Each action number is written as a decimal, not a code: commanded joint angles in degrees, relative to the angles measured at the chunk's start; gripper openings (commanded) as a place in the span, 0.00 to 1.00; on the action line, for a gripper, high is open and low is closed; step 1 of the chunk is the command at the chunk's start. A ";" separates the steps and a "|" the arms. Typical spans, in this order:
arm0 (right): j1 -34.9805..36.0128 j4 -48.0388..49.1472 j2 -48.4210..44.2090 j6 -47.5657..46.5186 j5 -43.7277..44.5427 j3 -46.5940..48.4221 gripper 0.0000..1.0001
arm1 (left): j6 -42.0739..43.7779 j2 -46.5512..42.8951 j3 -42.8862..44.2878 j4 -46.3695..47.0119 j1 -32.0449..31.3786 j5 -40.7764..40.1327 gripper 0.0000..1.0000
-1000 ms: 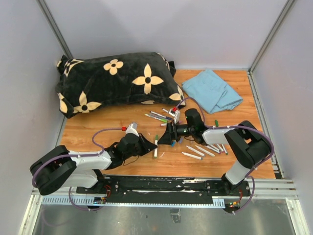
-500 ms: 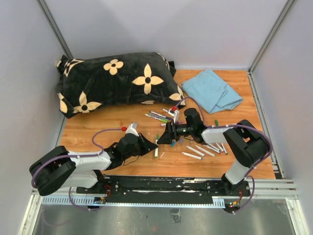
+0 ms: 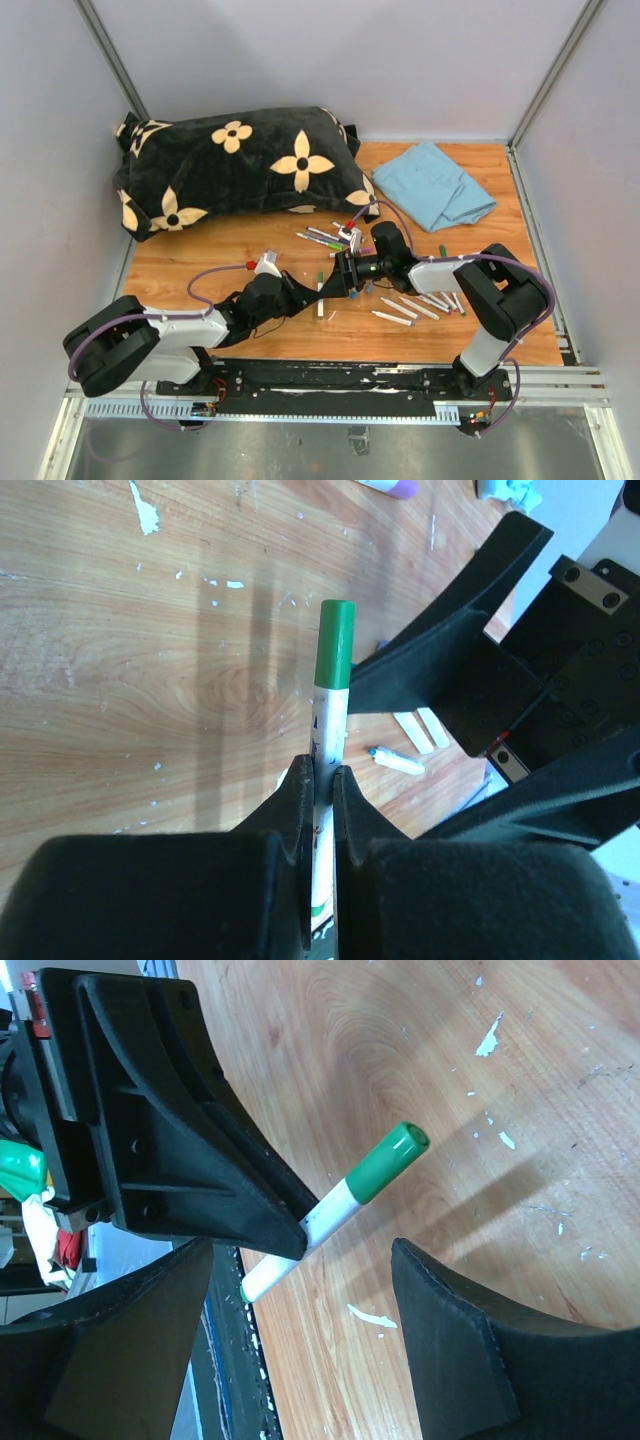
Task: Open the pen caps
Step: Pick up the pen from the center of the board.
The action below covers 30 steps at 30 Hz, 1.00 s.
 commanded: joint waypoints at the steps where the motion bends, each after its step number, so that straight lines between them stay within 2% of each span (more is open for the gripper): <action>1: 0.88 1.09 -0.03 2.14 -1.71 0.67 0.74 | -2.94 1.75 -0.49 3.62 0.25 -3.00 0.00; 17: 4.30 -3.34 0.47 3.28 -2.01 2.89 0.65 | -6.12 0.34 -0.93 5.52 0.25 -9.33 0.00; 25: 4.38 -6.50 0.68 2.84 -1.17 4.20 0.41 | -5.81 0.87 -0.59 6.07 0.25 -8.19 0.00; 30: 4.41 -8.36 0.94 2.24 -0.54 4.79 0.34 | -5.53 0.87 -0.22 6.11 0.25 -7.66 0.00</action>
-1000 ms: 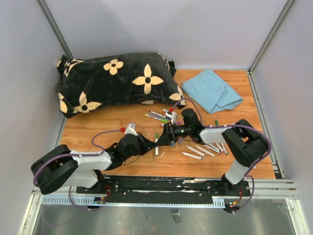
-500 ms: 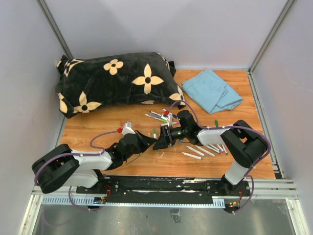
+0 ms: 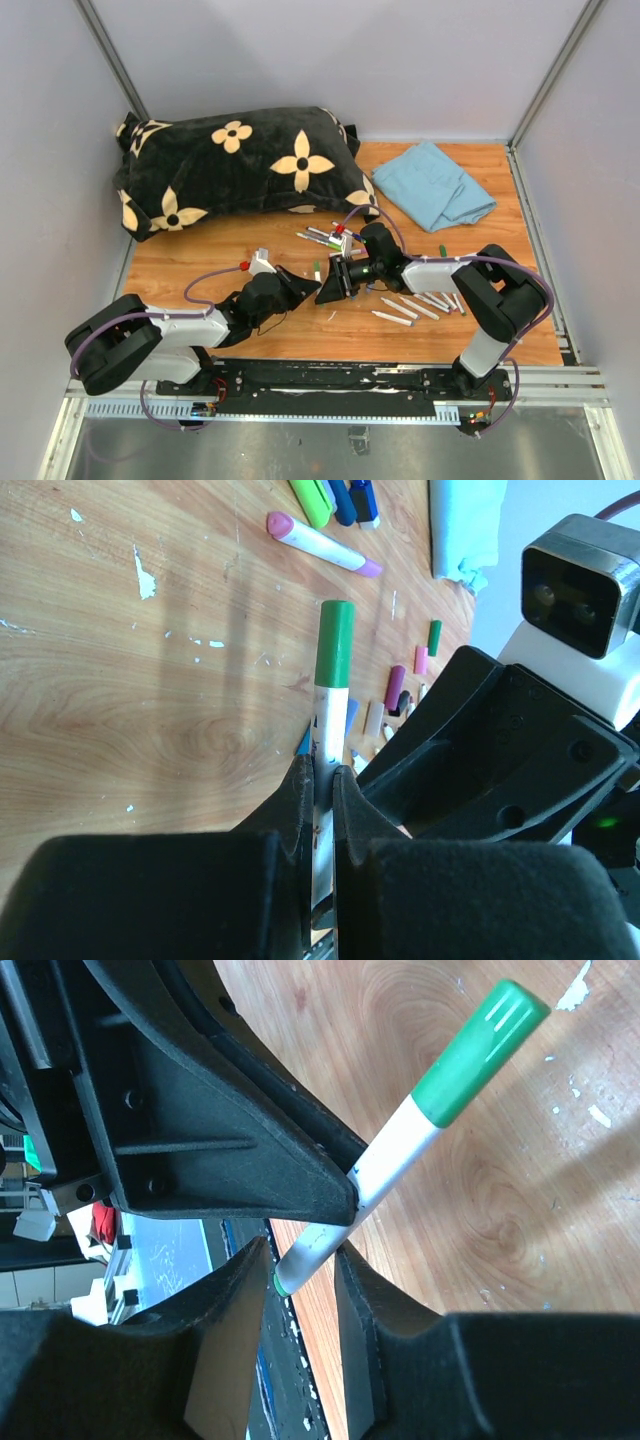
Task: Open the pen caps
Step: Pick up the pen from the center of the board.
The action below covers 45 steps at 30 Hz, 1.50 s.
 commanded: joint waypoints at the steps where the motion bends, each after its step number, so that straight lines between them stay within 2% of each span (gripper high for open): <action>1: 0.77 -2.62 0.96 -0.72 0.19 2.08 0.34 | 0.38 -0.29 -0.14 1.50 0.25 -0.34 0.00; 6: 0.62 -3.69 1.05 -1.01 0.81 2.33 0.32 | 0.72 -0.31 0.16 1.50 0.08 0.14 0.00; 10: 0.47 -5.50 1.31 -2.67 0.71 3.44 0.11 | 1.51 -0.31 0.55 1.50 -0.35 0.58 0.00; 14: -0.54 -6.79 1.26 -3.40 -0.11 4.10 0.01 | 3.39 -1.84 0.21 1.50 -0.37 0.84 0.02; 18: -1.32 -8.06 0.29 -6.24 -1.46 4.75 0.01 | 6.40 -7.24 -1.55 1.52 -0.37 -0.36 0.26; 22: -1.41 -10.68 -0.46 -9.86 -3.86 6.38 0.01 | 11.72 -14.80 -3.90 1.82 -0.37 -0.99 0.62; 25: -1.82 -15.26 -1.52 -13.96 -6.14 8.56 0.01 | 16.74 -21.05 -5.26 2.02 -0.28 -0.01 0.78; 29: -2.74 -22.85 -4.93 -20.94 -7.96 11.03 0.01 | 24.34 -28.77 -6.33 2.56 -0.28 3.14 0.88; 35: -6.89 -39.58 -10.55 -36.67 -9.60 15.66 0.01 | 32.40 -37.48 -8.18 6.93 -0.28 5.93 0.99; 40: -15.48 -45.60 -12.75 -41.60 -17.77 16.52 0.01 | 36.98 -39.37 -9.40 13.54 -0.28 7.13 0.99; 45: -17.54 -52.33 -14.11 -46.08 -19.45 17.74 0.01 | 39.76 -37.18 -10.51 20.66 -0.28 8.45 0.99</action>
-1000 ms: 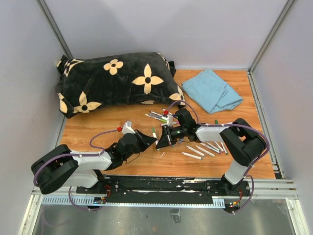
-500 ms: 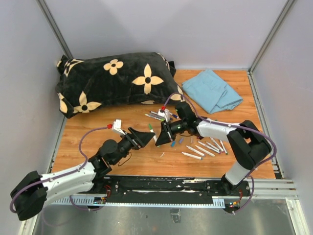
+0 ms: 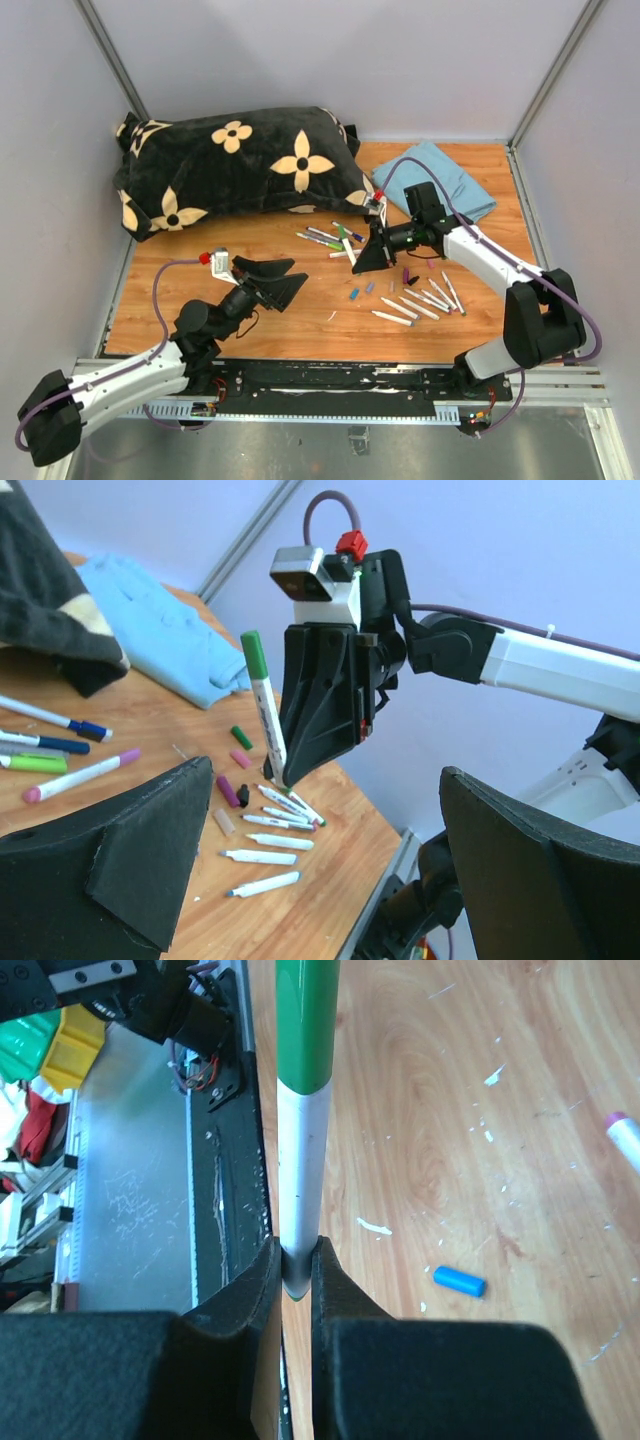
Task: Open the pen caps
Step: Pick up the pen from the center of the board.
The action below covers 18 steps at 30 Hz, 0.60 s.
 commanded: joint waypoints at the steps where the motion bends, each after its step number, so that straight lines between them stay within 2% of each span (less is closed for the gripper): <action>1: -0.83 -9.62 -2.08 -7.21 -4.83 1.80 0.01 | 5.03 2.17 -1.53 9.82 -0.14 1.87 0.99; 7: -0.86 -9.70 -1.97 -7.23 -6.28 1.78 0.01 | 4.30 7.69 -1.88 15.87 0.21 3.43 0.99; 11: -0.83 -9.69 -0.67 -6.59 -8.10 1.95 0.01 | 0.95 11.69 -2.26 21.26 3.46 7.46 0.99; 18: -0.79 -9.68 -0.64 -6.31 -8.93 2.14 0.02 | -9.74 24.23 -3.82 41.35 11.77 18.69 0.99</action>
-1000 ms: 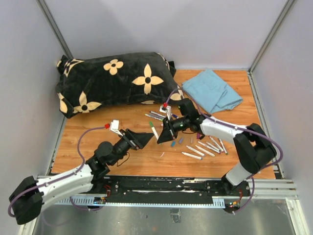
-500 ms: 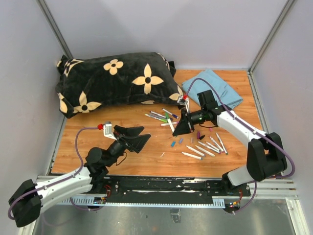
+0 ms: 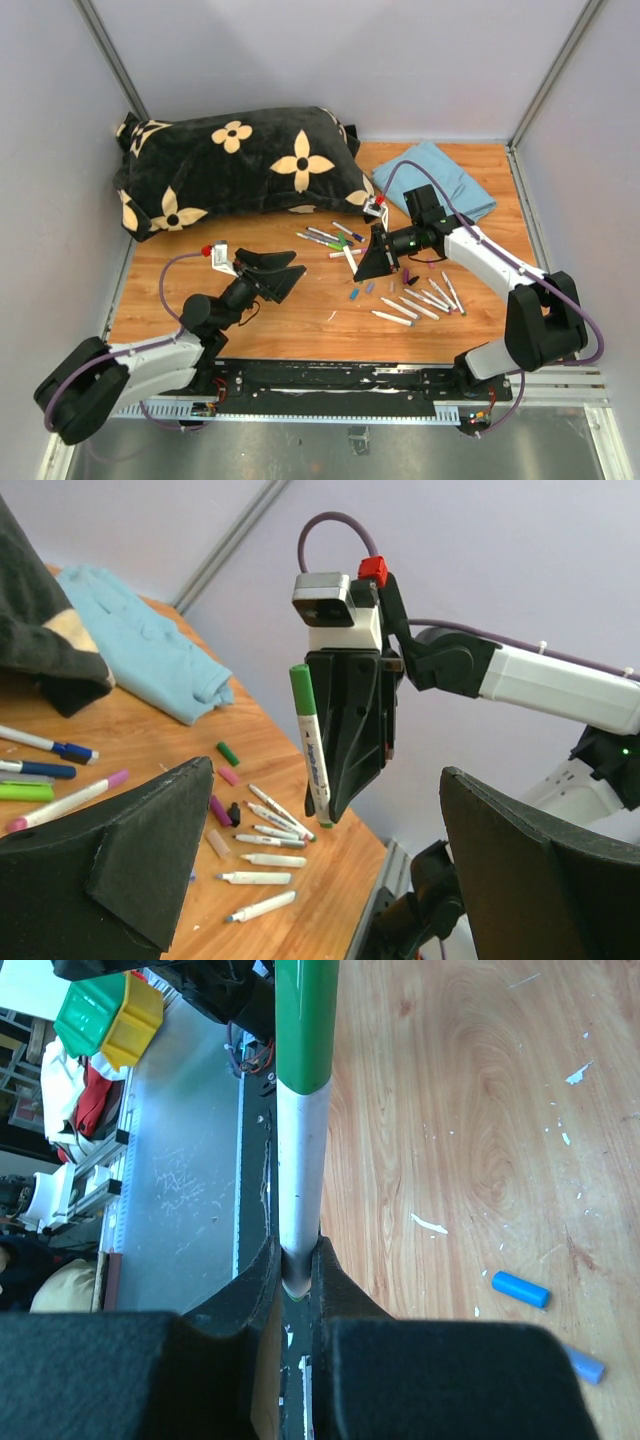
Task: Open the pen caps
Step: Pick up the pen from the center of the board.
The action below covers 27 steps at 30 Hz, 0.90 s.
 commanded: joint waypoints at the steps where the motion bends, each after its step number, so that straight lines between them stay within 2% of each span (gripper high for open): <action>1: -0.18 -1.34 0.15 -0.59 -2.64 2.01 0.02 | -6.47 7.51 -0.74 17.03 2.97 8.22 0.99; 5: -0.18 -1.36 -0.20 -0.48 -3.11 1.95 0.02 | -6.41 13.27 1.17 20.01 3.30 9.83 0.99; 12: 0.23 -1.31 -0.14 -0.48 -4.46 2.05 0.02 | -3.71 16.08 5.38 15.35 3.31 10.15 0.96; 18: 2.83 -1.42 0.36 -1.08 -4.28 2.17 0.02 | -4.58 21.33 10.65 13.68 3.31 12.87 0.83; 27: 3.70 -3.04 0.45 -2.94 -4.28 2.65 0.01 | -6.40 28.41 15.47 11.67 3.31 13.11 0.72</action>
